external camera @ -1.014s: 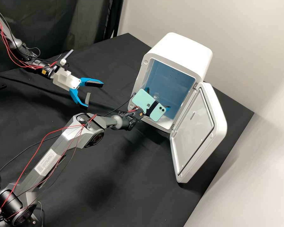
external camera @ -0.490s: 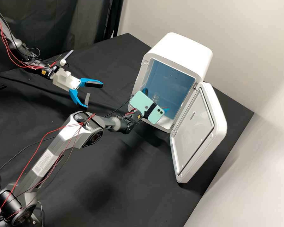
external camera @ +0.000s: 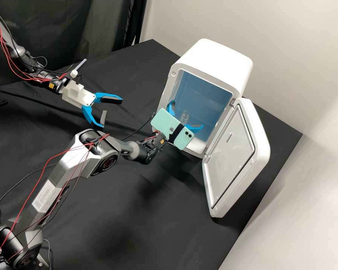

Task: Place the flask in the incubator

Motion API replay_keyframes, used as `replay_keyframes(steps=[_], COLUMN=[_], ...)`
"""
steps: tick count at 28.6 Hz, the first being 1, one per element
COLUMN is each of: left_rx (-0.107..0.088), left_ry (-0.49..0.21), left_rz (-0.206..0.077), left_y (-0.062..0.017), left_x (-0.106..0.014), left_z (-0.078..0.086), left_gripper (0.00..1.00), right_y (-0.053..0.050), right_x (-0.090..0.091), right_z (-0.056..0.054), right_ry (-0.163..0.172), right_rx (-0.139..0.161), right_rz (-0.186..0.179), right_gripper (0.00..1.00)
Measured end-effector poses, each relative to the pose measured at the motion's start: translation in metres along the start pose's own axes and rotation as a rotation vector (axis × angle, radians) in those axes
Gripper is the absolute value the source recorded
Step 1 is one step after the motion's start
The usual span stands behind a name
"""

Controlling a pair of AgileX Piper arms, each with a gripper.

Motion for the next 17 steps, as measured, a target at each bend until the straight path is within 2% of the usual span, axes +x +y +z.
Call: replay_keyframes(steps=[5,9,14,17], left_rx=[0.0,0.0,0.001,0.042], left_ry=[0.0,0.0,0.0,0.014], left_rz=[0.0,0.0,-0.007,-0.008], left_y=[0.0,0.0,-0.0024,-0.0068], left_x=[0.0,0.0,-0.001,-0.004], left_z=[0.0,0.0,0.001,0.003], left_gripper=[1.0,1.0,1.0,1.0], right_y=[0.006,0.011,0.016,0.02], right_x=[-0.017,-0.033,-0.055,-0.067], right_z=[-0.001,-0.001,-0.007,-0.01], right_ry=[0.025,0.031,0.057,0.056], right_rx=[0.004,0.008,0.012,0.019], right_rz=[0.026,0.041,0.064,0.079], right_gripper=[1.0,1.0,1.0,1.0])
